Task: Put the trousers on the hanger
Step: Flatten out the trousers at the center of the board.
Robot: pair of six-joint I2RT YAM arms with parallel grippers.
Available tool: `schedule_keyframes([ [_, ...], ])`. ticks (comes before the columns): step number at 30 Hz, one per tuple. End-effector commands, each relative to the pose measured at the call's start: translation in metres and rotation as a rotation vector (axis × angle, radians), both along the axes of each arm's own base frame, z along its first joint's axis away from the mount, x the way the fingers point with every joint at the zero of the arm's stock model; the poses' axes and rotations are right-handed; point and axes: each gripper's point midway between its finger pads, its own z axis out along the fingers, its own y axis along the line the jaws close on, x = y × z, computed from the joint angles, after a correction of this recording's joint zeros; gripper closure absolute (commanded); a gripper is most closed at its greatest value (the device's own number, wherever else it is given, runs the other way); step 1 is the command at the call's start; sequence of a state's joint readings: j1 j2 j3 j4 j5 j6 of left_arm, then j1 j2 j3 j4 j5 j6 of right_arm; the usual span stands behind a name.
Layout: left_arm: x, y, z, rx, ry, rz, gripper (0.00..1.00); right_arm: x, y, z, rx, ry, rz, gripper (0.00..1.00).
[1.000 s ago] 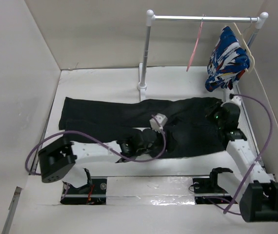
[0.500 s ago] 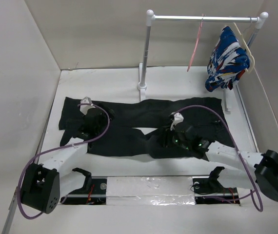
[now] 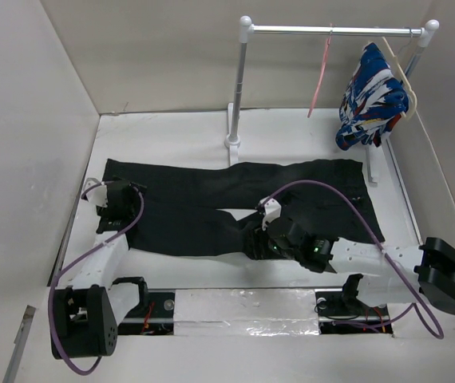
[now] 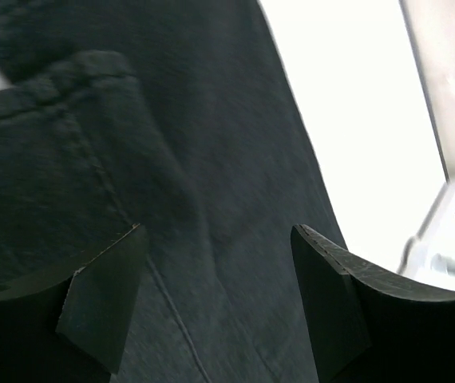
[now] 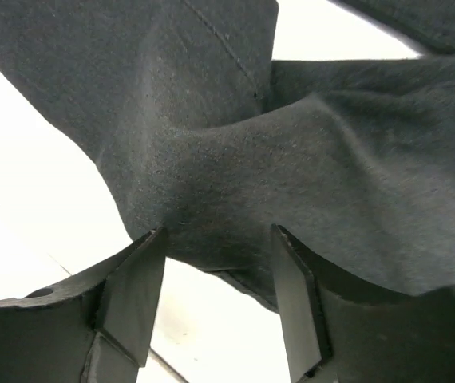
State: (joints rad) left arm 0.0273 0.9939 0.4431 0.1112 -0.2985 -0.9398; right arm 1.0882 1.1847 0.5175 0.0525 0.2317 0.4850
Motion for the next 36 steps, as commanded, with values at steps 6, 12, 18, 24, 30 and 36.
schedule_keyframes([
  [6, 0.039, 0.037, 0.013, -0.004, 0.05, 0.16, 0.33, 0.013, -0.004, 0.02, 0.031, -0.15, 0.001, 0.64],
  [12, 0.095, 0.08, -0.005, 0.146, 0.425, 0.06, 0.35, 0.011, -0.02, 0.033, 0.073, -0.172, -0.047, 0.77],
  [18, 0.107, 0.115, -0.022, 0.33, 0.623, 0.089, 0.4, 0.014, -0.029, 0.04, 0.105, -0.196, -0.082, 0.67],
  [24, 0.136, 0.112, -0.036, 0.319, 0.658, -0.046, 0.4, 0.012, -0.022, 0.034, 0.084, -0.168, -0.057, 0.67],
  [30, 0.149, 0.12, -0.047, 0.363, 0.707, -0.025, 0.39, 0.013, -0.02, 0.031, 0.075, -0.164, -0.055, 0.67],
  [36, 0.156, 0.119, -0.069, 0.354, 0.741, -0.053, 0.41, 0.014, -0.019, 0.028, 0.062, -0.162, -0.05, 0.67],
])
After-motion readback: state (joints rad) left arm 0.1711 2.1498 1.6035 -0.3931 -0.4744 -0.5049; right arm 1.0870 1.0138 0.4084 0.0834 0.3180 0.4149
